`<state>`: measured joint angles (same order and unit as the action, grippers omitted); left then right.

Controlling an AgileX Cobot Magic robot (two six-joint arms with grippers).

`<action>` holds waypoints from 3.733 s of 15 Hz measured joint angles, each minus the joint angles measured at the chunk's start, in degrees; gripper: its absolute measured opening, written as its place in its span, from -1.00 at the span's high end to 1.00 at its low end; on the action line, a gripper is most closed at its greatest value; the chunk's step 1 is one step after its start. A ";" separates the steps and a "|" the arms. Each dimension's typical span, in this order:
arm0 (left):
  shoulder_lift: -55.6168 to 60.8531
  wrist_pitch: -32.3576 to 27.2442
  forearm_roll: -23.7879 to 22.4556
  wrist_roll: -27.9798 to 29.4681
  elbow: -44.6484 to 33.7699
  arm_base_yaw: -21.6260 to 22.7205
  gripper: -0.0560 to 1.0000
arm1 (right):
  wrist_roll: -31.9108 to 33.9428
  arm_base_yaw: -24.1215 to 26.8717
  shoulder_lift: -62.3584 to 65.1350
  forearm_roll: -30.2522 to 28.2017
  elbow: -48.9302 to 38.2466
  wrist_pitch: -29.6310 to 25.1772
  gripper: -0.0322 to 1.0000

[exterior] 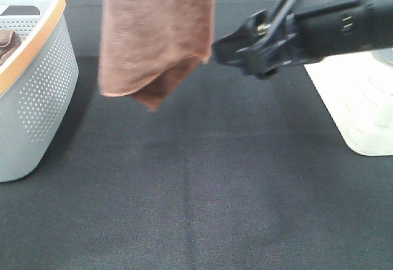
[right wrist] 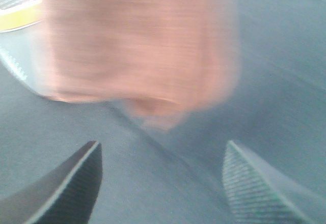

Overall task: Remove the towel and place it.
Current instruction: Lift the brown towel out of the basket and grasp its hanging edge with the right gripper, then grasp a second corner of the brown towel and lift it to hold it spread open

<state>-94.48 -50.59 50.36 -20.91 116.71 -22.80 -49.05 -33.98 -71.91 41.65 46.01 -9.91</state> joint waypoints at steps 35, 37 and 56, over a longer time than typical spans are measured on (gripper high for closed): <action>-1.55 0.00 3.09 -1.15 0.11 -0.29 0.89 | 0.40 -0.11 -7.73 1.83 2.01 9.91 0.25; -2.01 0.00 3.21 -1.15 0.11 -0.29 0.89 | 0.40 -0.11 -7.73 1.83 2.01 9.63 0.35; -2.81 -7.10 -42.06 19.08 0.11 -0.29 0.89 | 32.09 -0.11 -7.85 -33.80 22.23 -29.05 0.94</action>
<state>-97.29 -57.70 8.31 -1.83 116.83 -23.09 -16.96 -34.09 -79.76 7.85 68.24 -38.96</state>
